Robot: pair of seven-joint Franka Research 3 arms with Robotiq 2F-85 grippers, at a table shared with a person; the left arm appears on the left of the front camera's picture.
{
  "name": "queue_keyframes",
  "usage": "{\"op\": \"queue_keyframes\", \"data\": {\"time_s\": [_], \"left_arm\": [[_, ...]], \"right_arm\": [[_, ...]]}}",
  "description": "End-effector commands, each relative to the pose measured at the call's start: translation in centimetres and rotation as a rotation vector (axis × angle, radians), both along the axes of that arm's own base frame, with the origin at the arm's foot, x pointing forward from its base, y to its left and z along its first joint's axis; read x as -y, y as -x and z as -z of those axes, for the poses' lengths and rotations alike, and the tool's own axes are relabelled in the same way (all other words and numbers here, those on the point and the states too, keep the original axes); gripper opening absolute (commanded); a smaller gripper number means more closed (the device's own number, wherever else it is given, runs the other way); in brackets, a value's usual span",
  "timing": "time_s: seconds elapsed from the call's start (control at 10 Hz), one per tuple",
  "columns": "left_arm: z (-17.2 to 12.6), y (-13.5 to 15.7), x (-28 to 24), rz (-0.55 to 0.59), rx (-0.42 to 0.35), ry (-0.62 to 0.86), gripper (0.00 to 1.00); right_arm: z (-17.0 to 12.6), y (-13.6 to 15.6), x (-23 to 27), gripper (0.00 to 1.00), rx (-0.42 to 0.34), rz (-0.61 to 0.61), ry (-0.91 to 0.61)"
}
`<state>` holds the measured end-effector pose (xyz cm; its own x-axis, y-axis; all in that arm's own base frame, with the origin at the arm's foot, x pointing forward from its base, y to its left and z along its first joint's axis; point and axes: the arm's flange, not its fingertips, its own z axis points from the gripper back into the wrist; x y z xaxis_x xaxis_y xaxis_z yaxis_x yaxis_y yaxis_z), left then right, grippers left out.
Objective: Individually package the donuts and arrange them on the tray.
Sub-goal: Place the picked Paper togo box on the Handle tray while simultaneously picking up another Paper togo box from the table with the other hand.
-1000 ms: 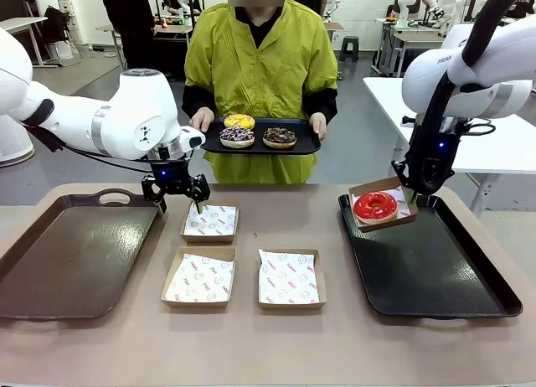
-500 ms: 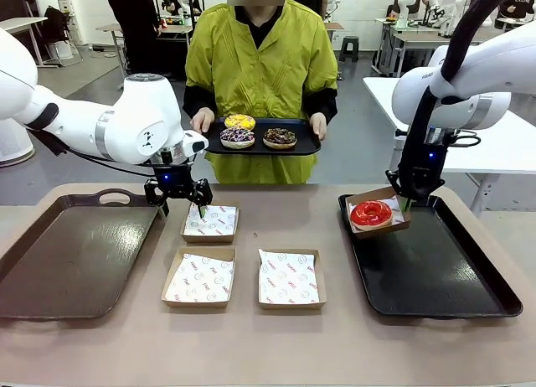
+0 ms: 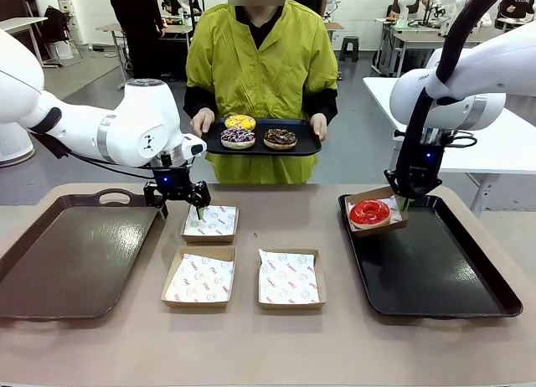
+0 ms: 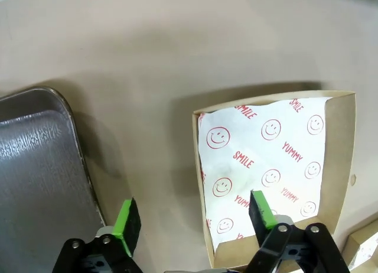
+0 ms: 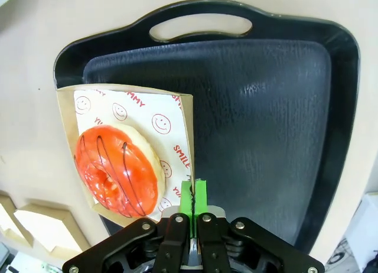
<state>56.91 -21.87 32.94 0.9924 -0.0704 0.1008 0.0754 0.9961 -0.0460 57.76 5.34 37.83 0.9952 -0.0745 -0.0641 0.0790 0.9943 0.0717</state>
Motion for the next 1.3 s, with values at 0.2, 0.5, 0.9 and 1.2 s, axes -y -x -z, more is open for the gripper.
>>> {"op": "queue_keyframes", "data": {"time_s": [0.2, 0.5, 0.9, 1.2], "left_arm": [[0.03, -0.97, 0.20, 0.018, 0.029, -0.004, 0.00], [0.08, -1.08, -0.05, 0.027, 0.019, -0.004, 0.07], [-0.17, -1.24, -0.14, 0.015, 0.020, 0.002, 0.00], [-0.26, -1.39, -0.10, 0.002, 0.013, 0.006, 0.00]], "right_arm": [[0.59, -1.21, 0.56, 0.75, -0.031, -0.010, -0.038], [0.65, -1.23, 0.78, 1.00, -0.039, -0.008, -0.041], [0.55, -1.24, 0.97, 1.00, -0.036, 0.001, -0.052], [0.43, -0.91, 1.29, 1.00, -0.033, 0.003, -0.074]]}}
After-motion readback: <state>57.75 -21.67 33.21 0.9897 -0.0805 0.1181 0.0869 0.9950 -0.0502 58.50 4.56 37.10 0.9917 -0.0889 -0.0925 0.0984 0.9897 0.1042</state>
